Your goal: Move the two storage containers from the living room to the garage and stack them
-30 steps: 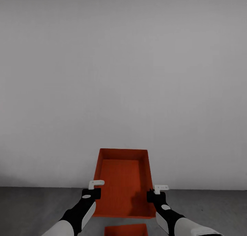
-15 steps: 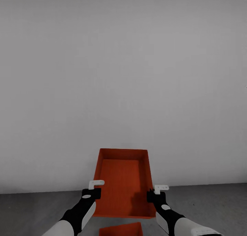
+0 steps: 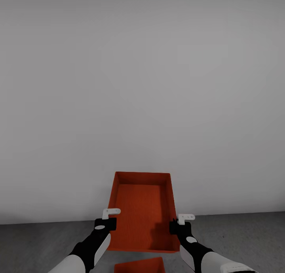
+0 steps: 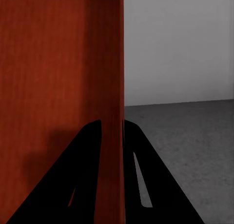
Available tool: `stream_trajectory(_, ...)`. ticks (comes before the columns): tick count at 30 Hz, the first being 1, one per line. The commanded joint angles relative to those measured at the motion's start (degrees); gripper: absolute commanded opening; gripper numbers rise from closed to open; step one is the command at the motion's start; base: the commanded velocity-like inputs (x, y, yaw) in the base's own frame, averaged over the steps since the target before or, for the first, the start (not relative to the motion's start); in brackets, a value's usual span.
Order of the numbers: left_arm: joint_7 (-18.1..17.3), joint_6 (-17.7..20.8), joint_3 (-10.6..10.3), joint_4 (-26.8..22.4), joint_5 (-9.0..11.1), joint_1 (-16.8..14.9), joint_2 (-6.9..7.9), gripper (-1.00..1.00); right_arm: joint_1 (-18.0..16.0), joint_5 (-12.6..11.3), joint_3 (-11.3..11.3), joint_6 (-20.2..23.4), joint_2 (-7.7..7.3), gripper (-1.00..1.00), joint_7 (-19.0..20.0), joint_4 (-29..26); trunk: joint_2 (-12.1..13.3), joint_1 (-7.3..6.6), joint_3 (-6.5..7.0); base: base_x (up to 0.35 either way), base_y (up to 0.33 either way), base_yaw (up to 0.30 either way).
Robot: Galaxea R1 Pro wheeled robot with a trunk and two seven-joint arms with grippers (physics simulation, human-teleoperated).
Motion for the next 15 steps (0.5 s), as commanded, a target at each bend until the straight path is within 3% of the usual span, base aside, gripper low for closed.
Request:
stream_trajectory(1, 0.65, 0.35, 1.82, 0.05, 0.91, -0.04, 0.10, -1.00, -0.01, -0.40, -0.12, -2.59, -0.80, -1.00, 0.15, -0.09, -0.03, 0.01, -0.01, 0.000, 0.000, 0.000)
stream_trajectory(9, 0.65, 0.35, 1.88, 0.00, 0.91, -0.05, 0.10, -1.00, -0.01, -0.38, -0.12, -2.61, -0.80, -1.00, 0.15, -0.09, -0.03, 0.01, -0.01, -0.012, -0.013, 0.000)
stream_trajectory(15, 0.65, 0.35, 1.88, -0.02, 0.91, -0.04, 0.10, -1.00, -0.01, -0.39, -0.12, -2.59, -0.80, -1.00, 0.14, -0.09, -0.03, 0.01, -0.01, -0.155, -0.153, 0.000)
